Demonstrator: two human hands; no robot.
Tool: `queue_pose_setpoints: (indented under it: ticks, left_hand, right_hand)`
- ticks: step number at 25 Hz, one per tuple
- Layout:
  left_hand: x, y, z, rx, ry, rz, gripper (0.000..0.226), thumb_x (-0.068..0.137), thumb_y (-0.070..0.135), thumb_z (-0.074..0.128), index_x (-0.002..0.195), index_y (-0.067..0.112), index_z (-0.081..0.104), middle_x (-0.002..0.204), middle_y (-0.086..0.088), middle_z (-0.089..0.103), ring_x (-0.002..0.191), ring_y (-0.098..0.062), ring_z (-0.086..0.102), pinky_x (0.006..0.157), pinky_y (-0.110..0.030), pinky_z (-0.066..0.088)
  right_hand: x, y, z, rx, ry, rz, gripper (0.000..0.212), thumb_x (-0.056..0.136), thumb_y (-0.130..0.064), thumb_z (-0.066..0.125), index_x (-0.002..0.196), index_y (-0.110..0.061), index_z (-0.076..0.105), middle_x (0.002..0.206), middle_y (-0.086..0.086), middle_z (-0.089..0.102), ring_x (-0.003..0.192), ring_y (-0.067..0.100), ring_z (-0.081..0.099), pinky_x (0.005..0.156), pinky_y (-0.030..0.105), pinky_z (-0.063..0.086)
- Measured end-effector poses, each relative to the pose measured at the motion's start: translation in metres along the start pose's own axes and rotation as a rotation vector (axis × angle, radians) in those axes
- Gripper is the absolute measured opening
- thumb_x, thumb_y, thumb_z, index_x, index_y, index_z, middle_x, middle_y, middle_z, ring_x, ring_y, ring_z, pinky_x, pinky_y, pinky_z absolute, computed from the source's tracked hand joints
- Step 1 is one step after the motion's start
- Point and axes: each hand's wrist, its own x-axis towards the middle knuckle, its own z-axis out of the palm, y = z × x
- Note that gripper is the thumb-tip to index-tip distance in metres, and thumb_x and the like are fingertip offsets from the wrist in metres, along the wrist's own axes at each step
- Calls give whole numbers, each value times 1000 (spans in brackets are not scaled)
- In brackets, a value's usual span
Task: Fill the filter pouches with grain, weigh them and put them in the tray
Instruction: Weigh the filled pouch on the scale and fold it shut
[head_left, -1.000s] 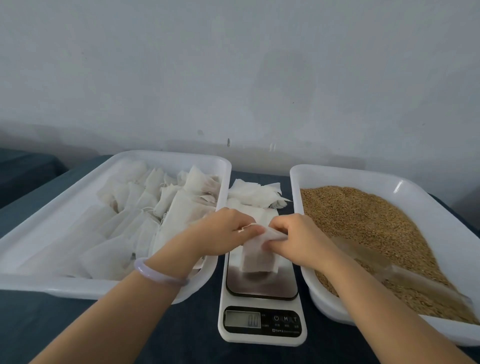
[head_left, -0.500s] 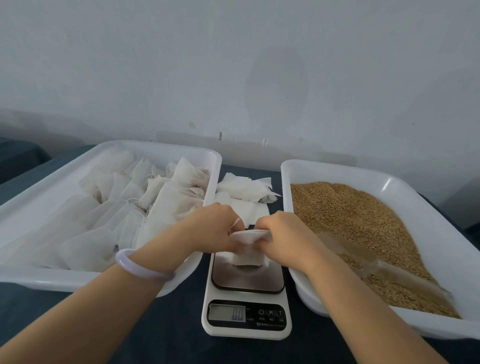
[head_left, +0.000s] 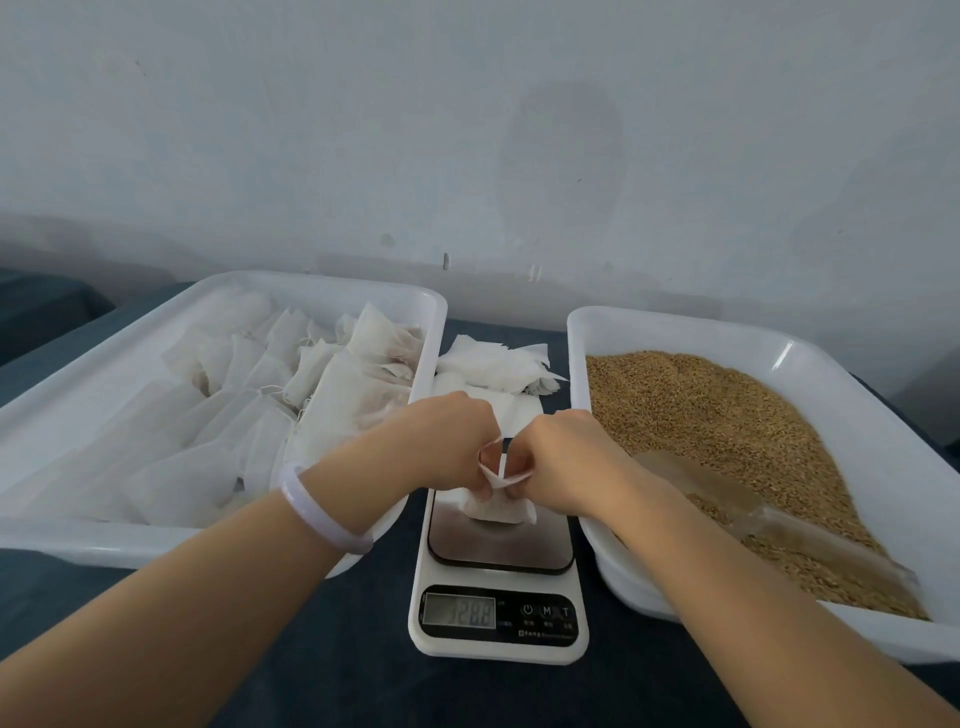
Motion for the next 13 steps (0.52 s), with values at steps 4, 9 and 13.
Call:
queue_pose_setpoints:
  ticks: [4,9,13]
  left_hand:
    - [1,3,0,50,-1,41,23,79,38,70,86,17,67,67,8,43,76,-17,47,54,-25,33]
    - [-6,-2,5,-135,10,57,15,79,28,60,86,27,48,90,8,58,86,-16,54,74,-29,44]
    - [-8,-1,3,-226,36,42,18,76,26,60,85,24,44,78,11,50,81,-18,52,67,-29,38]
  right_hand:
    - [1,-1,0,-94,18,-36,25,82,-24,57,58,-28,48,62,-8,46,71,19,45,71,24,21]
    - [-4,0,4,59,129,-36,21,80,-43,55,85,-26,66,86,-6,67,83,16,53,82,28,35]
    - [-5,1,1,145,145,27,19,76,-35,55,85,-21,62,79,-5,61,80,18,52,64,25,32]
